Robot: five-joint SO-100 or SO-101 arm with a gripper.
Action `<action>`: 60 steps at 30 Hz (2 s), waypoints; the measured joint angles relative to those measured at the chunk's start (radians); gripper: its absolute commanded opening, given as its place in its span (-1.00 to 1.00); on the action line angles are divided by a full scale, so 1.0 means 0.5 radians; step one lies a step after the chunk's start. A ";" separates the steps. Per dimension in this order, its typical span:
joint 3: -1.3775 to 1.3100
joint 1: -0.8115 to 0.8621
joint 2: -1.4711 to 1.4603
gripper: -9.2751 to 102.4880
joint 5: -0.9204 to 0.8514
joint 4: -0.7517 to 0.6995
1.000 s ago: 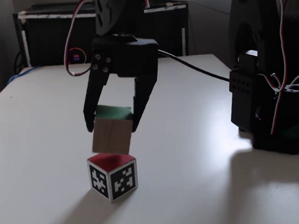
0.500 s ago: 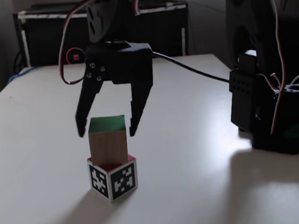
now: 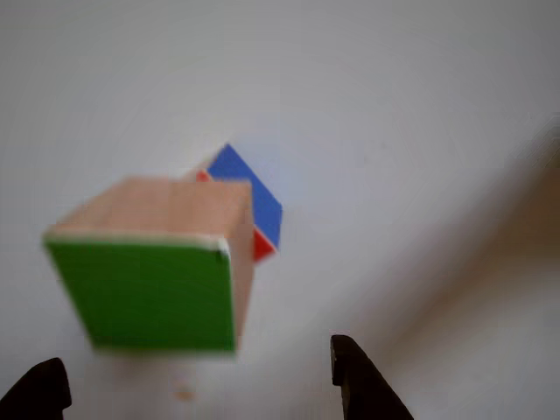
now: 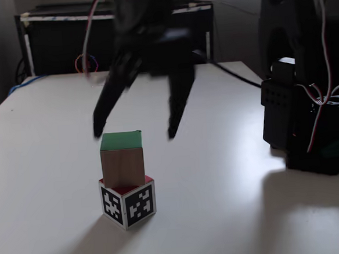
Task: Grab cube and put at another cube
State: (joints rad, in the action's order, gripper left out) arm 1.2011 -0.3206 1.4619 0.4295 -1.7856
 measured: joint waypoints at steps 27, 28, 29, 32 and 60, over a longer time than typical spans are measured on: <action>3.108 1.157 3.636 -0.83 -0.884 0.997; 3.178 1.157 3.639 -0.83 -0.899 1.003; 3.249 1.160 3.642 -0.83 -0.917 1.009; 3.427 1.160 3.642 -0.83 -0.973 1.009; 3.540 1.181 3.645 -0.83 -1.086 0.997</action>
State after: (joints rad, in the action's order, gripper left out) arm 2.9713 0.2700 3.2843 -0.1135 -1.2870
